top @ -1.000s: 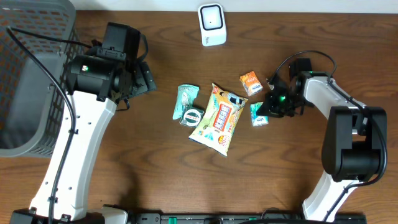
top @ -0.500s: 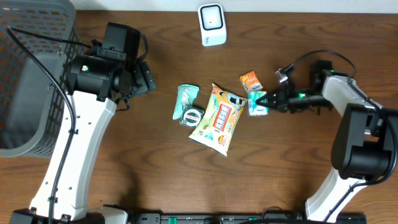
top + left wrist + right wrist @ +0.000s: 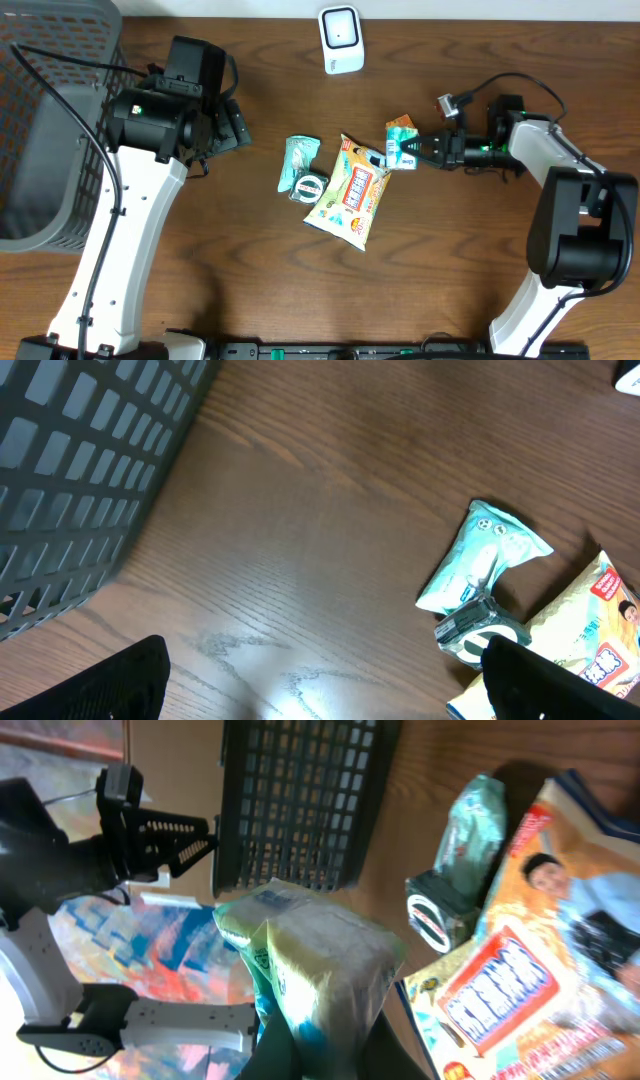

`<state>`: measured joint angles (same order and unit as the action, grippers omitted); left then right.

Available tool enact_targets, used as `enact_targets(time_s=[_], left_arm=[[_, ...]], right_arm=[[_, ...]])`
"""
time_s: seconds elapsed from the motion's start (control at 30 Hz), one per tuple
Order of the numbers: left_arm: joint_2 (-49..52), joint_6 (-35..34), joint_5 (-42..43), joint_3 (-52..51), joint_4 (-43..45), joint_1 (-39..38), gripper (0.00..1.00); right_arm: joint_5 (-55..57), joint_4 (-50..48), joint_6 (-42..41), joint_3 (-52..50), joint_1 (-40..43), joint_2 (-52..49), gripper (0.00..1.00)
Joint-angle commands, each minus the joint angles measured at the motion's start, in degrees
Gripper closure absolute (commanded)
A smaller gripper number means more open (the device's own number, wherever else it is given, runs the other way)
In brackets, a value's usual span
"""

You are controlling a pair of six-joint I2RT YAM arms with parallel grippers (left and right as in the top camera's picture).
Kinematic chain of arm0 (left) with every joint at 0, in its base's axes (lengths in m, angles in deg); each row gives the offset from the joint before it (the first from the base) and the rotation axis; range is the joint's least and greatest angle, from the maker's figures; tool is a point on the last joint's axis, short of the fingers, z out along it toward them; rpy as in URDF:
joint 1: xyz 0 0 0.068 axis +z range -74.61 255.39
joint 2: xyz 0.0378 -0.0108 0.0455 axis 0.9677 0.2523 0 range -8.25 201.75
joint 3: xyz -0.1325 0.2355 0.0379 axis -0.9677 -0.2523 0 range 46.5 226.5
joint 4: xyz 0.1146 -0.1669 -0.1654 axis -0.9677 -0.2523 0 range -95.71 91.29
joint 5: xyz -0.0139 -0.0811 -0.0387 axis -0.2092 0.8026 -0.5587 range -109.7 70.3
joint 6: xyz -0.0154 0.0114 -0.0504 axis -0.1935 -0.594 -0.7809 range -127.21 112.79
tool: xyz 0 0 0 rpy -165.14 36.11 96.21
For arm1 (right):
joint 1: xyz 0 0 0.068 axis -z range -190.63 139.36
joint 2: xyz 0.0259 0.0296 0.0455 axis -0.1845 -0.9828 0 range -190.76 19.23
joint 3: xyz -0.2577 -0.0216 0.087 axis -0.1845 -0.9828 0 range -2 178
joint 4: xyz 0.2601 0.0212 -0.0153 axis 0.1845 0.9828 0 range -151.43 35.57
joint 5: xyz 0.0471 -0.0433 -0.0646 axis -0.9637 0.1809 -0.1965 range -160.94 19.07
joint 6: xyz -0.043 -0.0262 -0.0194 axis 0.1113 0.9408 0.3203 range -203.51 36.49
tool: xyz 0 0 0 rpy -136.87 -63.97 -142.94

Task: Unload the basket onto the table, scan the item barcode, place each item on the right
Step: 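Carry the packet up to the white scanner and hold it there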

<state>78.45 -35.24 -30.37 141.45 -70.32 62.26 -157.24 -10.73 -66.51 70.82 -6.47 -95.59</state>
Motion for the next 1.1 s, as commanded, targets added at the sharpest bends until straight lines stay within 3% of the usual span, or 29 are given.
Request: enact_targets(time_s=[0.0,0.47,0.67,0.8,0.93,1.07], left_arm=[[0.15,0.57,-0.72,0.48,-0.17,0.20,0.02],[0.15,0.57,-0.72,0.48,-0.17,0.20,0.02],[0.15,0.57,-0.72,0.48,-0.17,0.20,0.02],[0.15,0.57,-0.72,0.48,-0.17,0.20,0.02],[0.15,0.57,-0.72,0.48,-0.17,0.20,0.02],[0.15,0.57,-0.72,0.48,-0.17,0.20,0.02]], right_arm=[[-3.23,-1.40,-0.46,1.36,-1.60,-0.57,0.99],[0.00,-18.12,-17.22,1.36,-6.45,-0.57,0.99],[30.69,-18.08,-26.47,2.10,-10.93,0.00,0.99],[45.05,-13.49,-26.34,10.32,-14.75,0.20,0.99],[74.44,-7.91,-25.64,21.86,-19.23,0.15,0.99],[91.97,-10.91,-22.43,29.62,-23.63,-0.24,0.99]])
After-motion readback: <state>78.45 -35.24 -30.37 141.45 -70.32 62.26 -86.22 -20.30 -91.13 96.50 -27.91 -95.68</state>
